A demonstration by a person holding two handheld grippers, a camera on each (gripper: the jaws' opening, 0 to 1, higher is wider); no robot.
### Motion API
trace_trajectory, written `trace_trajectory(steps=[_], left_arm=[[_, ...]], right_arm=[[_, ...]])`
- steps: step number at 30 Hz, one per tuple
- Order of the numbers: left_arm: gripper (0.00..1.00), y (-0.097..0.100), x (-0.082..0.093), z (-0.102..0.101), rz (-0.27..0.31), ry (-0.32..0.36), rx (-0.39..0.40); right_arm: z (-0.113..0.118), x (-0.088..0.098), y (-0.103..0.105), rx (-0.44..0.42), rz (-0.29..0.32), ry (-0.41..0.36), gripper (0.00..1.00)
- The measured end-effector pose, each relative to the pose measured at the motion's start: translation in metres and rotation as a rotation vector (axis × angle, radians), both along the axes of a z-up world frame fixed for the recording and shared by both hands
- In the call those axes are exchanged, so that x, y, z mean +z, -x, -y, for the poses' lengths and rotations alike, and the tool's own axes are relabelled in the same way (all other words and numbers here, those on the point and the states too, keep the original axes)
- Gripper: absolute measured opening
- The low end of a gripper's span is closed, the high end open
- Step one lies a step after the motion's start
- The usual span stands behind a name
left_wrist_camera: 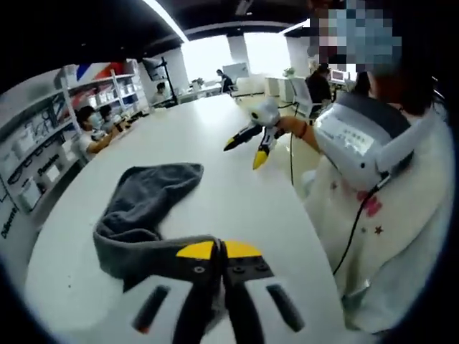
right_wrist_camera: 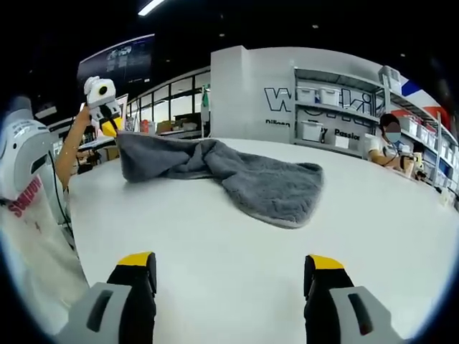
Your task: Fold the towel on the table until its edges align and the towel forms a compact rectangular stack.
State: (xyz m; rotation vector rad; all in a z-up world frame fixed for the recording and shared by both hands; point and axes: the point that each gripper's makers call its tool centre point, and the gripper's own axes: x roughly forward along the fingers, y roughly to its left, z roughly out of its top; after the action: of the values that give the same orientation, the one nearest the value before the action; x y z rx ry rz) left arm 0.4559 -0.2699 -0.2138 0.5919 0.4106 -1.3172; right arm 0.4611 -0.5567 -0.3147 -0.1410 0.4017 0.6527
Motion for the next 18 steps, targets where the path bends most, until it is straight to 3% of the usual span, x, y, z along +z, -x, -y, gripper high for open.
trace_trajectory(steps=[8, 18], left_arm=[[0.05, 0.01, -0.033, 0.0, -0.084, -0.029, -0.021], [0.05, 0.013, -0.077, -0.005, -0.169, -0.175, -0.022]], right_arm=[[-0.007, -0.001, -0.001, 0.017, -0.006, 0.004, 0.88], [-0.009, -0.001, 0.0, 0.022, -0.01, 0.006, 0.88]])
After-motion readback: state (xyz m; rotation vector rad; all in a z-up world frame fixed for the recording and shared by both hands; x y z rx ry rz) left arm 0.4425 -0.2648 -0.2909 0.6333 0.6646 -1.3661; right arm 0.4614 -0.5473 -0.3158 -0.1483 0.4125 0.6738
